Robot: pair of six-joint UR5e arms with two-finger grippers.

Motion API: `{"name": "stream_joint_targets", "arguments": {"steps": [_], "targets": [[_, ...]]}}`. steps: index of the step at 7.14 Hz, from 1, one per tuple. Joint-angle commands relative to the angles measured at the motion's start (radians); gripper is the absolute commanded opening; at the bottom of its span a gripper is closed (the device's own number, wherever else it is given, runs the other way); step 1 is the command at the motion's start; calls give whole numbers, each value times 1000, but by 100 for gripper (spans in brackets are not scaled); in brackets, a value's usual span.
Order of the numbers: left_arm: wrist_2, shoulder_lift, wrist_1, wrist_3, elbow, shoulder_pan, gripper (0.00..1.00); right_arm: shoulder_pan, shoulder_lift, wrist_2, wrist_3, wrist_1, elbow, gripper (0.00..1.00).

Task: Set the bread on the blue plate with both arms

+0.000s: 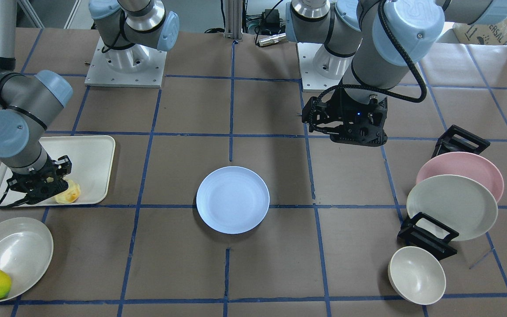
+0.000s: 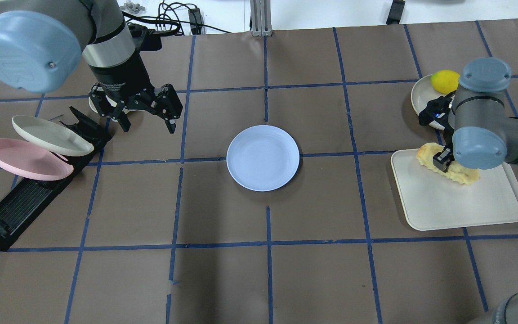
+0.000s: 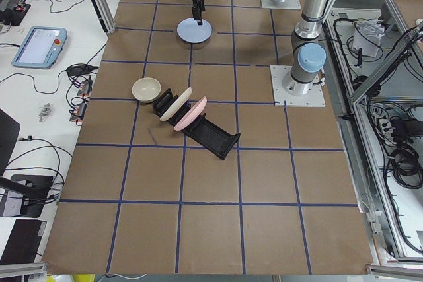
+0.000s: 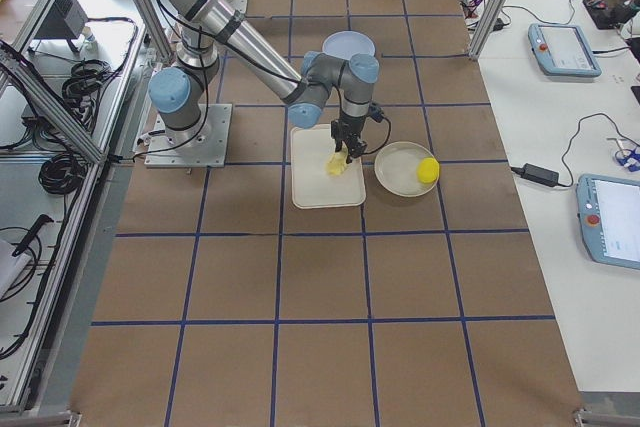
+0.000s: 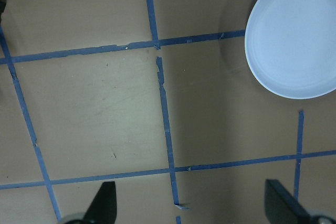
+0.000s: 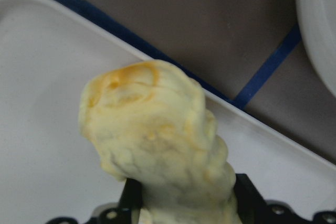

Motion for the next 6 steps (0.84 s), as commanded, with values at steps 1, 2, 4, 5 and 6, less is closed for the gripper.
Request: {"name": "stream_joint_targets", "arguments": {"steps": [1, 2, 4, 5, 6], "targets": [[0, 2, 0, 1, -2, 2, 100, 3, -12, -6, 3, -1, -1, 13], [0, 2, 0, 1, -2, 2, 100, 4, -69, -13, 0, 14, 2, 10], [1, 2, 6, 3, -3, 3, 100, 15, -204, 0, 10, 145, 12, 10], [1, 2, 5, 3, -3, 2, 100, 50, -253, 22, 80, 152, 14, 10], [0, 2, 5, 1, -3, 2, 100, 125, -259, 31, 192, 177, -3, 10]]}}
